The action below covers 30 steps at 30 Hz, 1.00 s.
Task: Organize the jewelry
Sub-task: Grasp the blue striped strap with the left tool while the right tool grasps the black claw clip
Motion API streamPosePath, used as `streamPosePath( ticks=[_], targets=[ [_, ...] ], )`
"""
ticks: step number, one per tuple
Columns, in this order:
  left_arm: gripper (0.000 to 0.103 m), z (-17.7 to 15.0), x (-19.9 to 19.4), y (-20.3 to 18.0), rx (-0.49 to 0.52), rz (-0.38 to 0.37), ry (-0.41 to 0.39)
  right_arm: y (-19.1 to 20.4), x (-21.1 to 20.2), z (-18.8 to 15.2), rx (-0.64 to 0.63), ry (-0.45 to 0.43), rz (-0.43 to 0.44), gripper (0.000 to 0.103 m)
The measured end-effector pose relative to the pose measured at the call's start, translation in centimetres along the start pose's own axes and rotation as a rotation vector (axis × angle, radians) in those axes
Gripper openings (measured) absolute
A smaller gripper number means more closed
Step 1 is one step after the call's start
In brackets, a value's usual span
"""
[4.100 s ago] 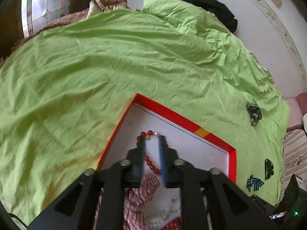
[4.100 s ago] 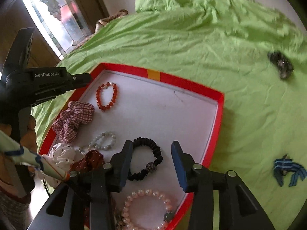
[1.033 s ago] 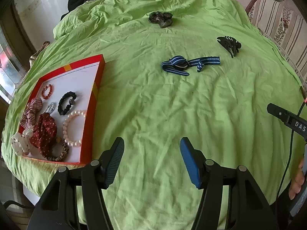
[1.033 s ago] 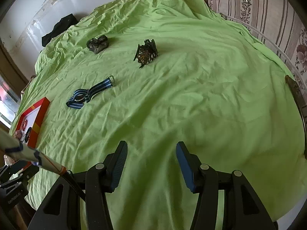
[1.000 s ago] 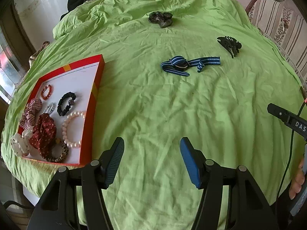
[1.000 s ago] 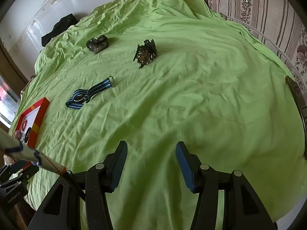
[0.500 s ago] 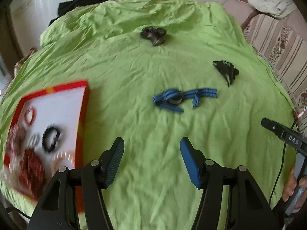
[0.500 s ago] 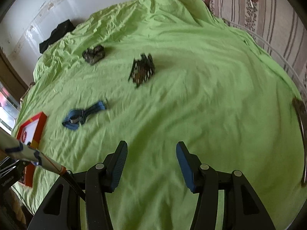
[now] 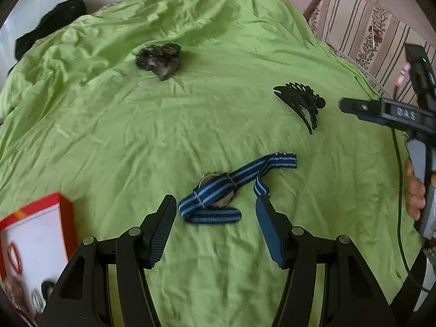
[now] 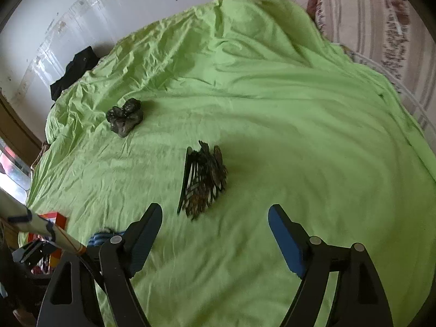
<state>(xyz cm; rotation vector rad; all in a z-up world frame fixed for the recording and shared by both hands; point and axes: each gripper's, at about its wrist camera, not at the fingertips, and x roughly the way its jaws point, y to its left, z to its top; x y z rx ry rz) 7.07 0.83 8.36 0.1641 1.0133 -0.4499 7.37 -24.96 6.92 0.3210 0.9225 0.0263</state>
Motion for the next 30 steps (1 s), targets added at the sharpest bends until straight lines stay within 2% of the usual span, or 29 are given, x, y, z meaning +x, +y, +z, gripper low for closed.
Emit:
streamPosePath(
  ticks=[3,7,10,17,18,20,21,22,23,30],
  targets=[
    [0.06,0.8,1.1,0.0,0.029,-0.02,0.007,0.5,2.0,0.9,-0.015,0.022,-0.009,0.086],
    [0.067,1.6,2.5,-0.8,0.087,-0.059,0.022,1.1,4.0,1.5,-0.031,0.046,-0.023,0.088],
    [0.067,1.8,3.7,-1.6,0.129,-0.068,0.049,1.2,5.2,1.7,-0.033,0.06,-0.042,0.088],
    [0.067,1.4,5.3,-1.8,0.13,-0.083,0.079,1.0,7.0,1.8,-0.033,0.082,-0.098,0.086],
    [0.067,1.4,5.3,-1.7,0.123,-0.094,0.086,0.9,7.2,1.8,-0.031,0.088,-0.104,0.084],
    [0.054,1.5,5.3,-1.6,0.116,-0.095,0.104,1.0,7.5,1.7,-0.049,0.103,-0.113,0.064],
    [0.032,1.5,5.4,-1.6,0.12,-0.077,0.117,1.1,7.5,1.7,-0.059,0.104,-0.115,0.056],
    [0.031,1.4,5.3,-1.6,0.116,-0.077,0.129,1.3,7.4,1.6,-0.077,0.108,-0.118,0.036],
    [0.031,1.5,5.1,-1.5,0.104,-0.082,0.125,1.4,7.3,1.5,-0.088,0.114,-0.119,0.03],
    [0.022,0.9,2.1,-0.6,-0.007,-0.094,0.066,1.4,4.0,0.9,-0.073,0.074,-0.071,0.029]
  ],
)
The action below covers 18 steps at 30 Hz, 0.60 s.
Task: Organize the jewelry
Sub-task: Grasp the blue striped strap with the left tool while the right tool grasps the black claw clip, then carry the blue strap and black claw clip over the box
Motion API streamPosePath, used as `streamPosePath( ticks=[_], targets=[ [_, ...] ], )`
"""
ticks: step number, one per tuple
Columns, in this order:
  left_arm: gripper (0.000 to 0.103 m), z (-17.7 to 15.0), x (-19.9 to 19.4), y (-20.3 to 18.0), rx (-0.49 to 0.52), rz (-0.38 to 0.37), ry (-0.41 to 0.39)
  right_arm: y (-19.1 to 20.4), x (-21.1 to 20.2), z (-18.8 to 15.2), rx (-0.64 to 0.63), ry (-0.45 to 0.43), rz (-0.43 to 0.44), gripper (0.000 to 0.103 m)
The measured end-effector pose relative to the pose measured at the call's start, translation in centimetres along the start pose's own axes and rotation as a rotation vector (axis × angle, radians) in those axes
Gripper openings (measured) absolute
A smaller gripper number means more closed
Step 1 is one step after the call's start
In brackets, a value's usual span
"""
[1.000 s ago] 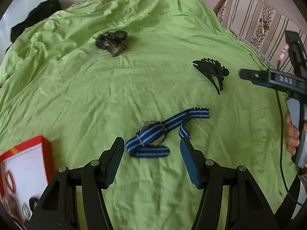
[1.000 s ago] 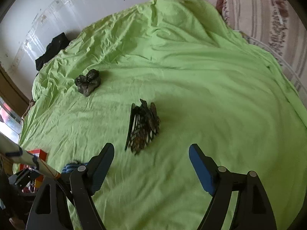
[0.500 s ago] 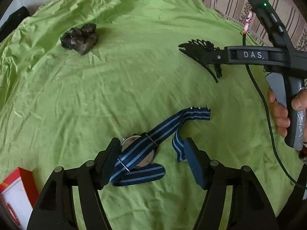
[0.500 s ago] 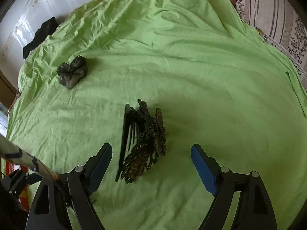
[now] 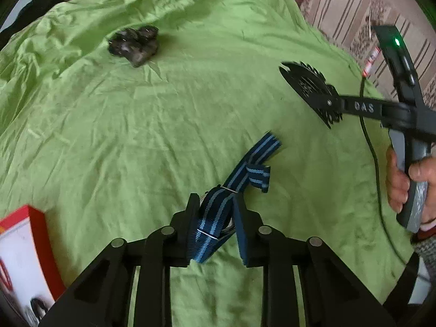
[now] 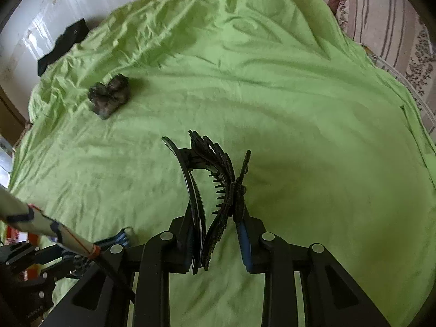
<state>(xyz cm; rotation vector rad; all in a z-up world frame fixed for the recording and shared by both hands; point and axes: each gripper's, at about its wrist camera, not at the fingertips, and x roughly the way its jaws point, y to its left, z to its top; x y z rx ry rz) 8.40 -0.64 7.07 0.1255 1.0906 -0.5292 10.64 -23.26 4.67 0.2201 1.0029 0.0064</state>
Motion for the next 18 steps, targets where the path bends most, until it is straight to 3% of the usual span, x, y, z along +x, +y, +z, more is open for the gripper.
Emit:
streamPosePath(
  ticks=[9,18],
  targets=[
    [0.019,-2.4,-7.8,0.3,-0.117,-0.028,-0.131,-0.1,-6.3,-3.1,0.044,-0.049,0.092,0.029],
    [0.019,-7.6,-14.8,0.4,-0.233,-0.021,-0.229,1.8,-11.6,-8.3,0.053,-0.074,0.176,0.029]
  ],
)
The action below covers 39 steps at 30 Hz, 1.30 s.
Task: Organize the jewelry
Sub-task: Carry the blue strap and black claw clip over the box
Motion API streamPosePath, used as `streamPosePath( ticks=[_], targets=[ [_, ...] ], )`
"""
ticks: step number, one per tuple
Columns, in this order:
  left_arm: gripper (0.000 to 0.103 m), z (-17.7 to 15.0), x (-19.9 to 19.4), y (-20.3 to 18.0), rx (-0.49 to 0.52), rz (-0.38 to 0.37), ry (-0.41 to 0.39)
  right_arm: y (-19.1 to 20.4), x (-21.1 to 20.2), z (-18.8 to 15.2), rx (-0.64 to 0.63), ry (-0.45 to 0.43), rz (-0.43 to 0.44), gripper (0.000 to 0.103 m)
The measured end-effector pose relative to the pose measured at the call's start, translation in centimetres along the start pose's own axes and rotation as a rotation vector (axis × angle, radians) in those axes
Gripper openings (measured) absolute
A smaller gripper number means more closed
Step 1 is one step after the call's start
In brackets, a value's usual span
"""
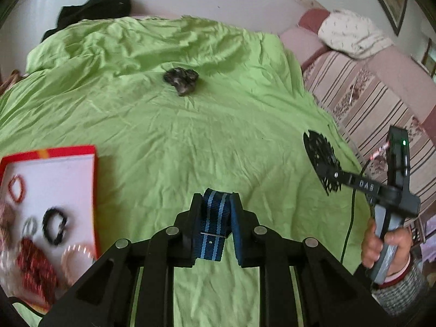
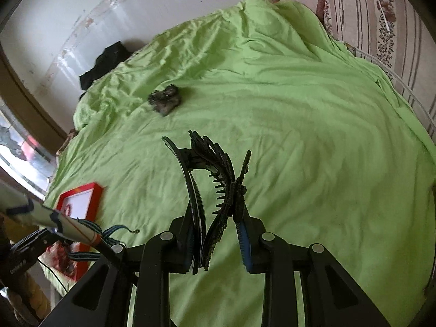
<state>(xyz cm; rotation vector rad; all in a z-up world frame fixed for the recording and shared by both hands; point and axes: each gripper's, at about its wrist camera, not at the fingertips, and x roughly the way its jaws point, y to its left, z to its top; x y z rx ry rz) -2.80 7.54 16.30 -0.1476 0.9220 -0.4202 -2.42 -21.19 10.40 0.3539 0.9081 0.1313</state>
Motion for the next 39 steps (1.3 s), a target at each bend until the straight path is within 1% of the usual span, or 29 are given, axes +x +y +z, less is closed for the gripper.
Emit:
streamPosePath(
  ticks=[3,7,9,11,14,16,19,25,32,39],
  targets=[
    [0.019,-1.2,-2.4,0.1,-0.025,0.009,-0.031,1.4,-1.2,-1.6,-0.01,-0.001,0.022,0.029],
    [0.019,-2.8,-5.8,0.4,-0.068,-0.001,-0.077,3.3,-2.5,-3.4,-0.031,-0.004,0.053,0.029],
    [0.019,-3.3,-7.1,0.4,-0.071,0.003,-0.098,4.6,-2.9,-4.2,-0.055,-0.003,0.062,0.029],
    [0.019,-3.8,-8.3,0.2,-0.064,0.025,-0.12,5.9,-3.3,-4.9,-0.08,-0.004,0.072,0.029],
    [0.019,-4.5,-9.9,-0.1,-0.034,0.08,-0.152,7.5,-3.7,-5.7,-0.105,-0.005,0.093,0.029],
    [0.019,-5.0,-10.7,-0.1,-0.024,0.102,-0.167,8.5,-3.6,-6.3,-0.121,0.0,0.103,0.029],
    [0.019,-5.5,-11.5,0.3,-0.03,0.113,-0.18,9.9,-3.3,-7.2,-0.146,0.024,0.114,0.029],
    [0.019,-6.4,-12.6,1.8,-0.071,0.127,-0.196,11.2,-3.2,-8.5,-0.174,0.047,0.117,0.029],
    [0.019,-7.1,-14.3,3.1,-0.103,0.13,-0.23,12.5,-3.7,-9.0,-0.196,0.049,0.112,0.029],
    [0.019,-7.6,-15.8,4.9,-0.14,0.169,-0.255,14.5,-3.4,-9.8,-0.234,0.063,0.116,0.029]
  ],
)
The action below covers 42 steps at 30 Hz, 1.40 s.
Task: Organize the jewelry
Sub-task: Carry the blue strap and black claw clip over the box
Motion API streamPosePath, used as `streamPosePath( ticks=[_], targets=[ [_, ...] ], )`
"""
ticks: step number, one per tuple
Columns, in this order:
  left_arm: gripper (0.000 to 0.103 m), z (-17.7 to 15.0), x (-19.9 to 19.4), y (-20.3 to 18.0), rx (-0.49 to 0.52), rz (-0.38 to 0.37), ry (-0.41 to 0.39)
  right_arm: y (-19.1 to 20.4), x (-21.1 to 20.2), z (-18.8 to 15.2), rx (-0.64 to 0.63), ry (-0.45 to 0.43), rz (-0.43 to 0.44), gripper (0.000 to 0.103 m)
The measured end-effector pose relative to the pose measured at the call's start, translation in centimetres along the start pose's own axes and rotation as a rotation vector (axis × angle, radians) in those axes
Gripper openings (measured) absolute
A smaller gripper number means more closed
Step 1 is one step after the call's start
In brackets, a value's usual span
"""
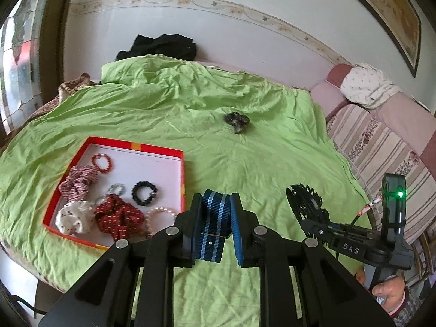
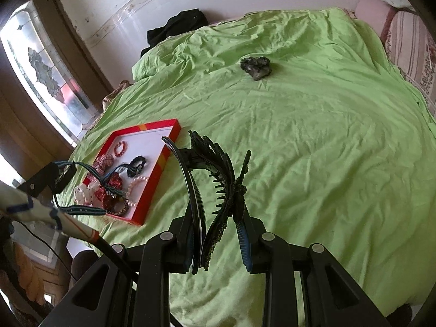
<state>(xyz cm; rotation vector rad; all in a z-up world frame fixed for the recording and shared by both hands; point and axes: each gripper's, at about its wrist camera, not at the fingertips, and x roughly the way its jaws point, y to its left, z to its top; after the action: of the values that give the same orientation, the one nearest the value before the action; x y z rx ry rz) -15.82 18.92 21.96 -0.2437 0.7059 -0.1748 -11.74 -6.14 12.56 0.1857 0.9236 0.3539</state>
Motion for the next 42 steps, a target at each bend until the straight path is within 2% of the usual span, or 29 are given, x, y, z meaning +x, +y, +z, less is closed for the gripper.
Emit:
streamPosePath(
  ticks=[10,21,42],
  targets=[
    [0.019,0.2,-0.8,3.9,-0.087,0.068,-0.001,2.6,0.6,-0.3,-0.055,0.015,0.002,0.029],
    [0.019,0.2,-0.2,5.7,-0.138,0.108,0.002,4.4,2.0,-0.3,-0.095,0.041,0.032,0.029],
    [0.019,1.5,1.8,6.3,-0.081,0.158,0.006,6.9,4.2,1.2,-0.178,0.079,0.013,0.029]
  ],
)
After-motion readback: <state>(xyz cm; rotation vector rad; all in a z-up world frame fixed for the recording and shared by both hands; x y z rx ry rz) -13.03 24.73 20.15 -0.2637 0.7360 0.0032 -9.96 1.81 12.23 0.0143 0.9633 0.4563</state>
